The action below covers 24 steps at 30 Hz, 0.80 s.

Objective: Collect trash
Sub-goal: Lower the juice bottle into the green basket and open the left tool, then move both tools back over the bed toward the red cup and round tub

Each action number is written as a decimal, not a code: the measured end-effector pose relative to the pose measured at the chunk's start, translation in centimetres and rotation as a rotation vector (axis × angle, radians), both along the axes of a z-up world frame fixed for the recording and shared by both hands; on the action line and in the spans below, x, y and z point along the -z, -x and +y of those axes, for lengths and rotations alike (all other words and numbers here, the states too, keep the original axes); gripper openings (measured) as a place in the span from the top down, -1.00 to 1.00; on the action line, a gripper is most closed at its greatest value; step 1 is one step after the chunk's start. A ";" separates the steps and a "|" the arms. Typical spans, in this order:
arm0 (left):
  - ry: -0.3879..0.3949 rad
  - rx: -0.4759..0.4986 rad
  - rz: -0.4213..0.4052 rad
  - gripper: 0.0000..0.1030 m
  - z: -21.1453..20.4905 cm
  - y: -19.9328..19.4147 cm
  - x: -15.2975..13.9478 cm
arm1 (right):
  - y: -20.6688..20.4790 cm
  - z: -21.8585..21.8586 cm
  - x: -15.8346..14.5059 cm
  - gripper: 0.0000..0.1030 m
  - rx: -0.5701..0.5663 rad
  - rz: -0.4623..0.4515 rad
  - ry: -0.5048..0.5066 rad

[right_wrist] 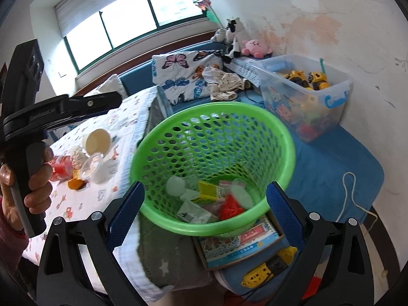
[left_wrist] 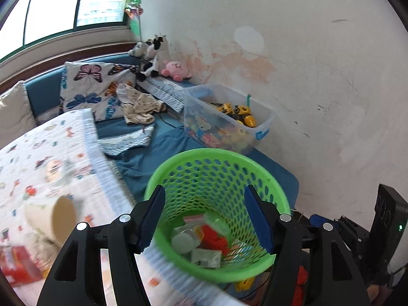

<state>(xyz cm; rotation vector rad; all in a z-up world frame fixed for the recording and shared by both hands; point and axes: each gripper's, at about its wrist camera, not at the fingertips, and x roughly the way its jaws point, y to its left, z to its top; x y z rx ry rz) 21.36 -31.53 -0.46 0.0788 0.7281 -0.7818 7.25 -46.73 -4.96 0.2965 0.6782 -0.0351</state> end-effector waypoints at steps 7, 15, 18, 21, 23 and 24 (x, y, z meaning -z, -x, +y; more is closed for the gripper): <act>-0.004 -0.094 0.004 -0.21 6.1 0.8 0.2 | -1.1 3.5 -0.4 -0.85 -0.074 0.003 0.014; -0.040 -0.220 -0.017 -0.21 13.6 1.3 0.5 | -3.5 8.3 -0.2 -0.85 -0.184 0.015 0.022; -0.030 -0.267 -0.008 -0.21 16.6 1.4 0.8 | -4.7 10.5 -0.1 -0.85 -0.230 0.020 0.029; -0.022 -0.320 -0.005 -0.21 19.2 1.4 1.0 | -5.6 12.3 0.1 -0.85 -0.263 0.026 0.032; -0.013 -0.355 0.003 -0.21 20.9 1.4 1.2 | -6.4 13.4 0.2 -0.85 -0.290 0.030 0.034; -0.009 -0.369 0.004 -0.21 21.7 1.4 1.2 | -6.9 14.2 0.2 -0.85 -0.307 0.032 0.037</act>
